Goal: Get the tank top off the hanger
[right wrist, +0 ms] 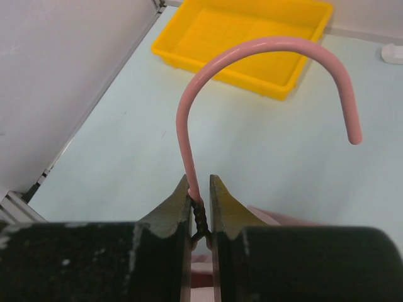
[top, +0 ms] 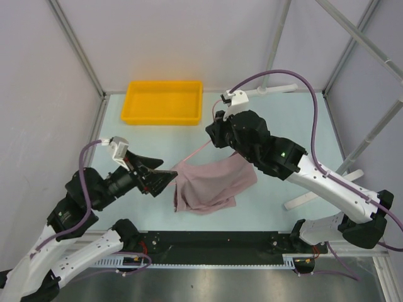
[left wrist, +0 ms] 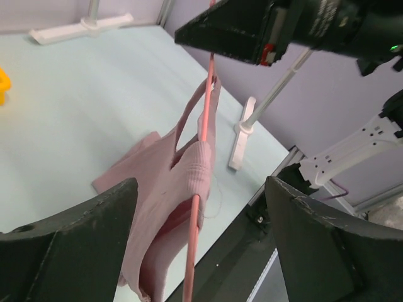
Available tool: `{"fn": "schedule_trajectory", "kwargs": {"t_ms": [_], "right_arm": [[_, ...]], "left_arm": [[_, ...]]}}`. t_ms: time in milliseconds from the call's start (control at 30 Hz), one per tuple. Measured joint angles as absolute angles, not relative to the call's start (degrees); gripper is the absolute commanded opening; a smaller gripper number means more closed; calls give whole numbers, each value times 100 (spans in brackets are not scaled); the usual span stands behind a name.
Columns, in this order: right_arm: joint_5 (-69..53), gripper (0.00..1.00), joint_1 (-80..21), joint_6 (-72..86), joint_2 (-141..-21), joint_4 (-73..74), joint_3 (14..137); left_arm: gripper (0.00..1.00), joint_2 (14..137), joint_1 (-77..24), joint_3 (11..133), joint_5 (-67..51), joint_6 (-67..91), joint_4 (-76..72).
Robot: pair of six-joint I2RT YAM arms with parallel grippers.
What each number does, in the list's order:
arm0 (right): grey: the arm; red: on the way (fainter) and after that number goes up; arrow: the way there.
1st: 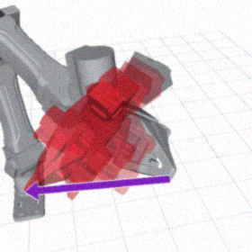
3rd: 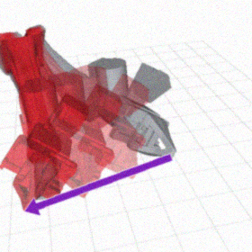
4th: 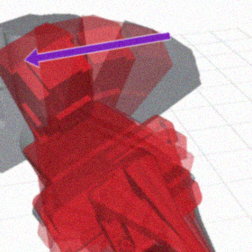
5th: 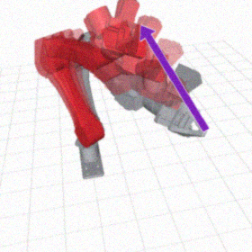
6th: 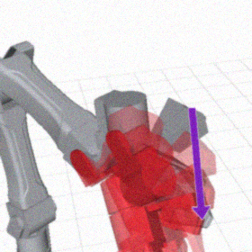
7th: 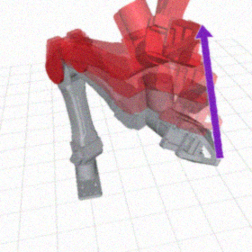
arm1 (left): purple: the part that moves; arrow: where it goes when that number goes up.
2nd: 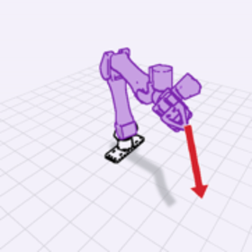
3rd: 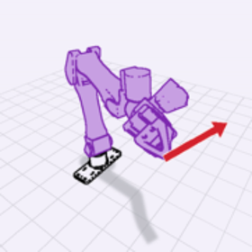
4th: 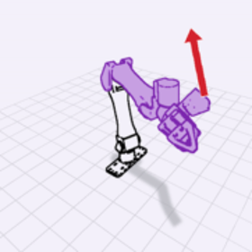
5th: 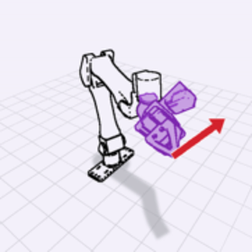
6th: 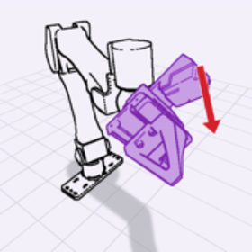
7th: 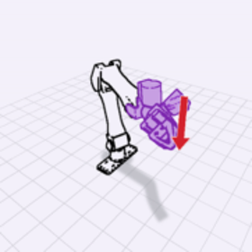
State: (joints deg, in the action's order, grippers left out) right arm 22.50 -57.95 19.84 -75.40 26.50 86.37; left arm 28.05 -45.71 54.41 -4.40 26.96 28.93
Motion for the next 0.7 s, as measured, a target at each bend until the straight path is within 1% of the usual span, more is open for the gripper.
{"fn": "schedule_trajectory", "kwargs": {"t_ms": [233, 267, 300, 333, 367, 433, 500, 533, 567, 600, 633, 700], "right_arm": [[2467, 0, -5800, 1815, -7485, 2808, 8608], [2473, 0, -5798, 1791, -7463, 2847, 8604], [2458, 0, -5789, 1743, -7422, 2867, 8584], [2432, 0, -5784, 1702, -7380, 2869, 8560], [2327, 0, -5763, 1636, -7308, 2862, 8506], [2032, 0, -5712, 1496, -7120, 2869, 8381], [1584, 0, -5636, 1374, -6901, 2871, 8259], [1332, 0, -5568, 1321, -6772, 2884, 8202], [1096, 0, -5492, 1278, -6639, 2899, 8143], [897, 0, -5424, 1243, -6528, 2930, 8114], [589, 0, -5306, 1181, -6361, 2941, 8058], [95, 0, -5146, 1074, -6064, 2978, 7961]], "left_arm": [[77, 2486, -4571, 5841, -405, 2705, 2969], [74, 2480, -4571, 5872, -410, 2707, 2969], [67, 2480, -4571, 5883, -425, 2703, 2971], [63, 2482, -4571, 5885, -447, 2698, 2974], [57, 2486, -4571, 5885, -475, 2692, 2978], [53, 2526, -4571, 5896, -589, 2637, 2974], [46, 2626, -4571, 5920, -838, 2491, 2963], [45, 2698, -4571, 5935, -998, 2429, 2961], [47, 2783, -4571, 5948, -1155, 2375, 2950], [51, 2856, -4571, 5951, -1284, 2324, 2932], [59, 2963, -4571, 5948, -1527, 2265, 2902], [63, 3138, -4569, 5916, -1988, 2202, 2735]]}}
